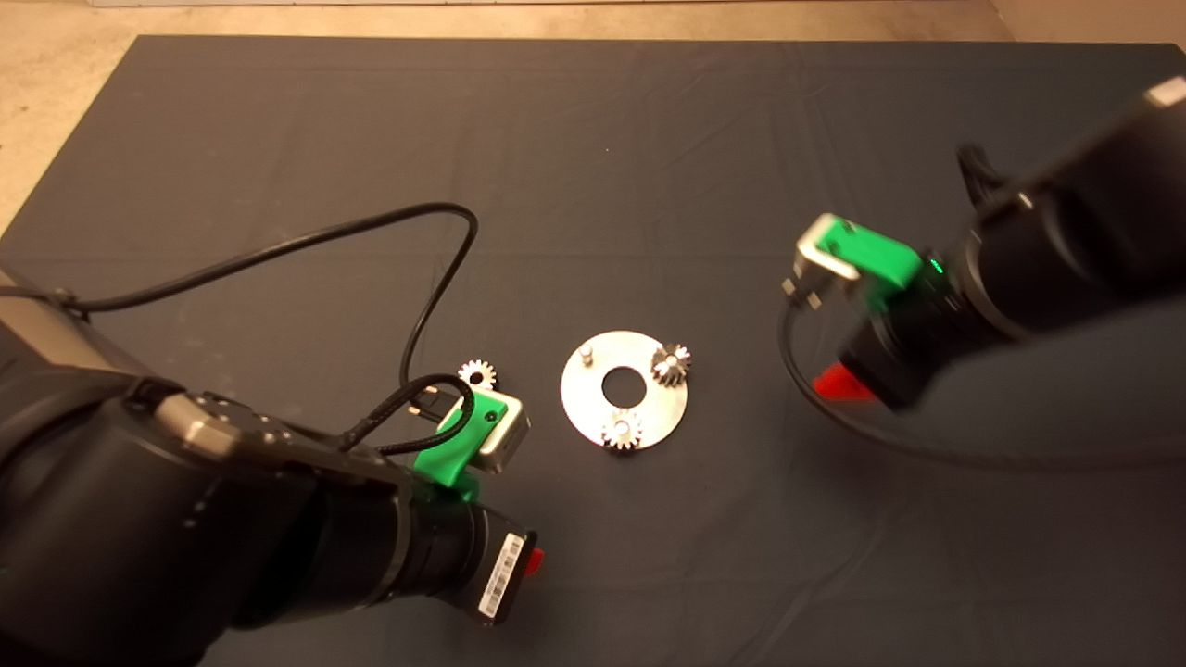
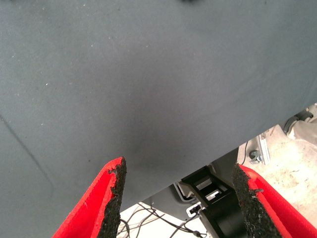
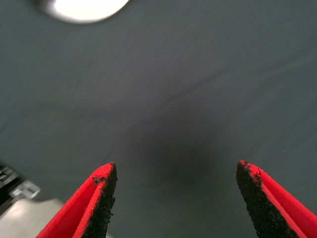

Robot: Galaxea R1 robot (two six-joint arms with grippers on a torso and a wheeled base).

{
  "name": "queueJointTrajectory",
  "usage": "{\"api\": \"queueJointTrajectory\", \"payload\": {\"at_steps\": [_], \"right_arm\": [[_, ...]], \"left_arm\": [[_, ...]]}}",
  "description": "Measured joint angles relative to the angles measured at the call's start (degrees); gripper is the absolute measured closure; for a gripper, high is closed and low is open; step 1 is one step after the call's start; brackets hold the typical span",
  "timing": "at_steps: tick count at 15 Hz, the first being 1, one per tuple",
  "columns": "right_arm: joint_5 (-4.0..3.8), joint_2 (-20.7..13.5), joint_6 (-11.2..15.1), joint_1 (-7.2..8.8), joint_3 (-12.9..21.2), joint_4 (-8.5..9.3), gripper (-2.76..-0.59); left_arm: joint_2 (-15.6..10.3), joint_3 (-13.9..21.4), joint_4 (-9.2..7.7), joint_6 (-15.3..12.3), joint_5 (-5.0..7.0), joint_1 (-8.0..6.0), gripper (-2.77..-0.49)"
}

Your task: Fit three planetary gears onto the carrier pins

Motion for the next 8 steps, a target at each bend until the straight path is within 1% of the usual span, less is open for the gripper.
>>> {"api": "queueJointTrajectory", "payload": {"at_steps": [1,2,3,4,5,7,8], "right_arm": [[0.08,-1.7,2.16,-3.25,2.34,0.02,-1.76],[0.18,-2.45,3.97,-7.02,3.55,0.0,-1.76],[0.6,-3.28,5.23,-10.19,4.56,-0.04,-1.76],[0.49,-4.33,5.98,-12.01,5.43,-0.2,-1.76],[0.35,-5.15,6.49,-12.32,6.01,-0.33,-1.76],[0.28,-5.67,7.18,-12.16,6.58,-0.74,-1.76],[0.38,-5.65,7.38,-12.15,6.75,-1.15,-1.76]], "left_arm": [[-0.11,0.0,0.0,0.18,0.08,0.02,-1.47],[-0.21,0.0,-0.05,0.46,0.3,0.0,-1.47],[-0.18,0.0,-0.05,0.75,0.31,0.02,-1.47],[-0.14,0.0,0.0,0.92,0.42,0.0,-1.47],[0.2,0.0,-0.05,2.17,0.39,0.0,-1.47],[0.06,0.0,-0.05,6.22,0.52,0.0,-1.47],[-0.02,0.0,-0.05,7.0,0.61,0.0,-1.47]]}}
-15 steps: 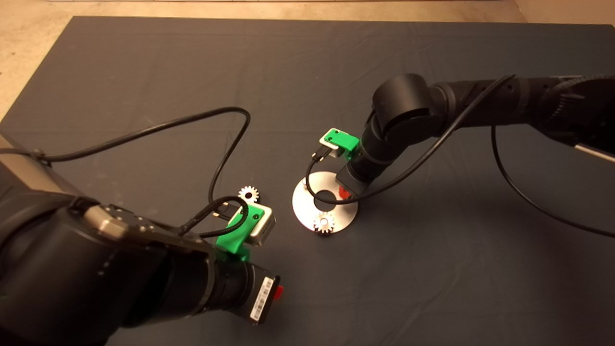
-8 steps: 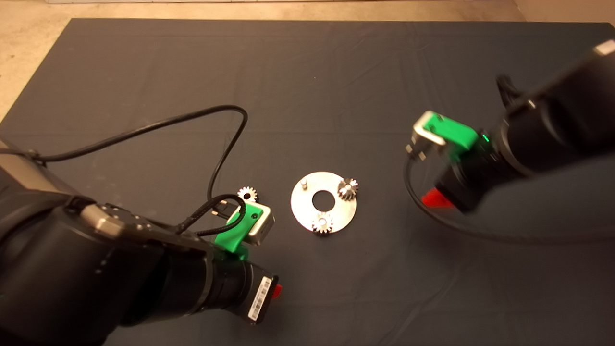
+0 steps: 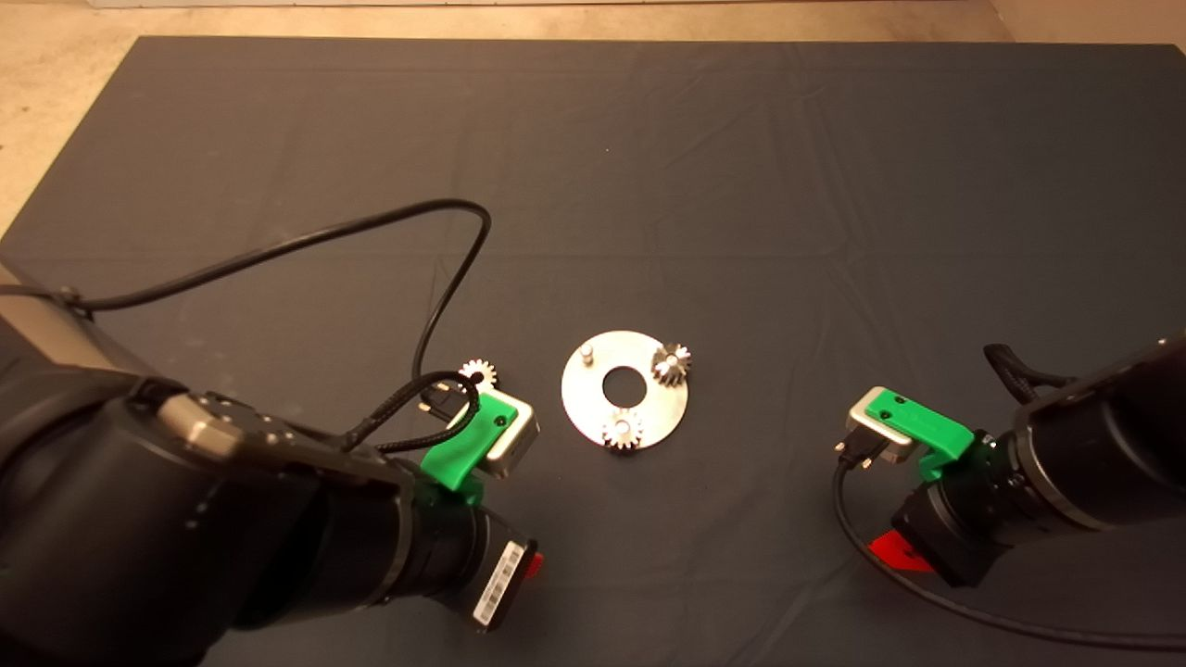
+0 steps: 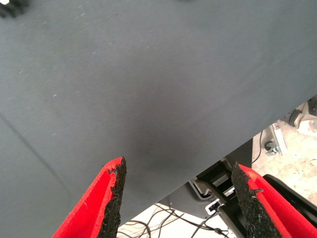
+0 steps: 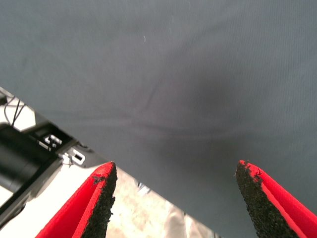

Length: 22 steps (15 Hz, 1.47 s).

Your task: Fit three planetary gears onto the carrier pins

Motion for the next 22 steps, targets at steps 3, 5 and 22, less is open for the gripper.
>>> {"api": "queueJointTrajectory", "payload": {"at_steps": [3,5,22], "right_arm": [[0.04,0.09,0.33,-0.01,0.25,-2.25,-1.76],[-0.02,0.09,0.45,-0.01,0.49,-3.33,-1.76],[0.11,-1.97,0.4,-0.01,1.49,-4.67,-1.76]], "left_arm": [[0.2,0.0,0.05,0.37,0.09,0.0,-1.47],[0.15,0.0,0.57,1.51,0.06,0.02,-1.47],[-14.67,-3.26,24.59,23.72,0.13,12.66,-1.84]]}}
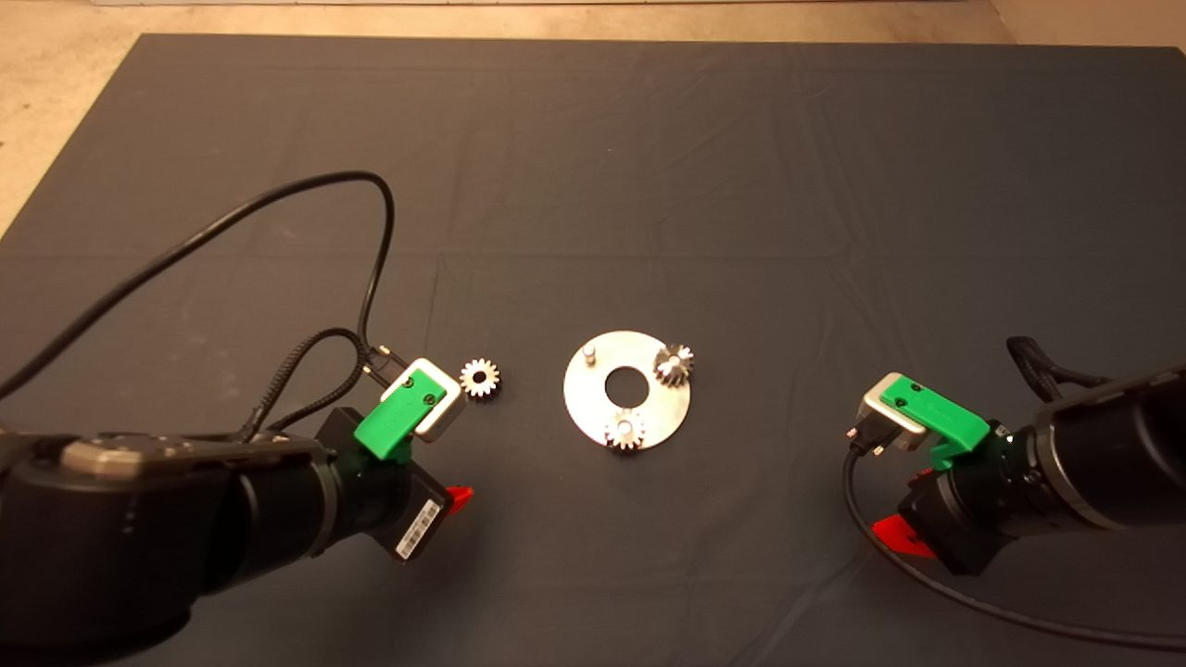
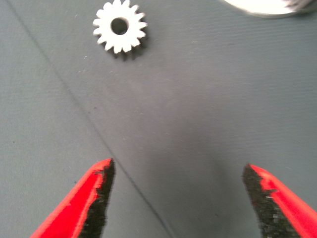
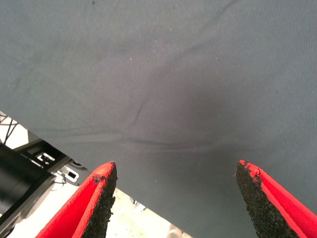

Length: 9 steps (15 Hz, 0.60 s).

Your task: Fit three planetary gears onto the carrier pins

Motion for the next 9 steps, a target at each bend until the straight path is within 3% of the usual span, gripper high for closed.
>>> {"api": "queueJointTrajectory", "payload": {"at_steps": [2,5,7,9], "right_arm": [[-0.05,-0.03,0.0,0.0,0.0,-0.01,-1.76],[-0.07,0.0,0.0,0.0,0.09,0.0,-1.76],[-0.05,-0.03,0.0,-0.02,0.09,0.0,-1.76],[-0.12,-0.03,0.0,-0.02,0.09,0.0,-1.76]], "left_arm": [[0.0,-2.46,2.38,1.46,-0.1,0.85,-1.91],[0.04,-7.71,3.98,4.33,-0.1,1.94,-1.91],[0.15,-9.4,4.24,5.71,-1.27,1.97,-1.92],[0.52,-10.33,4.26,5.83,-2.9,1.97,-2.06]]}}
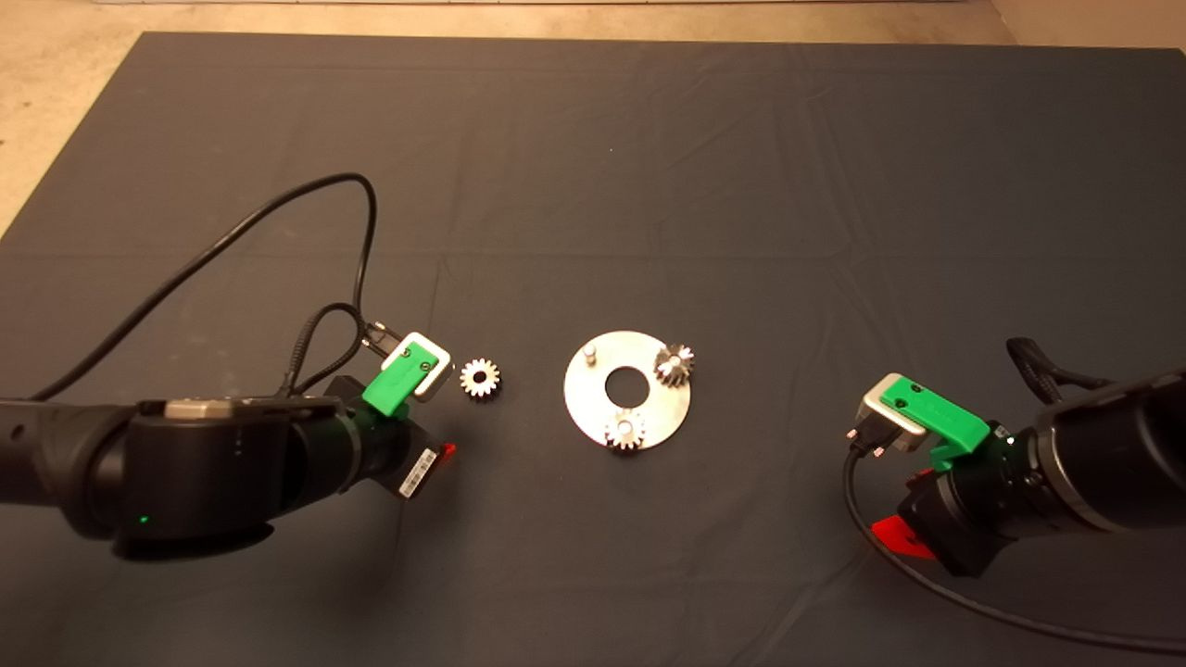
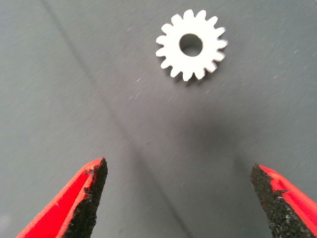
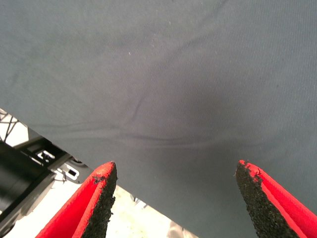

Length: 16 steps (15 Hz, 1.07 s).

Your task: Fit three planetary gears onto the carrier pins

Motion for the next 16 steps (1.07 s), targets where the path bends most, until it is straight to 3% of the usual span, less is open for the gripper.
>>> {"api": "queueJointTrajectory", "payload": {"at_steps": [2,6,9,12,16], "right_arm": [[0.02,0.02,-0.02,-0.16,0.02,0.0,-1.76],[0.02,0.0,-0.07,-0.18,0.02,0.0,-1.76],[0.07,0.03,-0.08,-0.29,0.02,0.0,-1.76],[-0.02,0.0,-0.09,-0.3,0.02,0.0,-1.76],[0.04,0.02,-0.09,-0.33,0.02,0.0,-1.76]], "left_arm": [[0.33,-1.41,0.13,0.13,-1.53,0.0,-2.06],[1.37,-3.2,0.55,0.18,-2.77,-0.02,-2.06],[1.5,-5.65,0.77,0.18,-6.33,0.0,-2.06],[2.97,-8.09,0.85,0.16,-8.26,0.0,-2.06],[5.08,-10.39,0.89,0.17,-9.14,0.0,-2.06]]}}
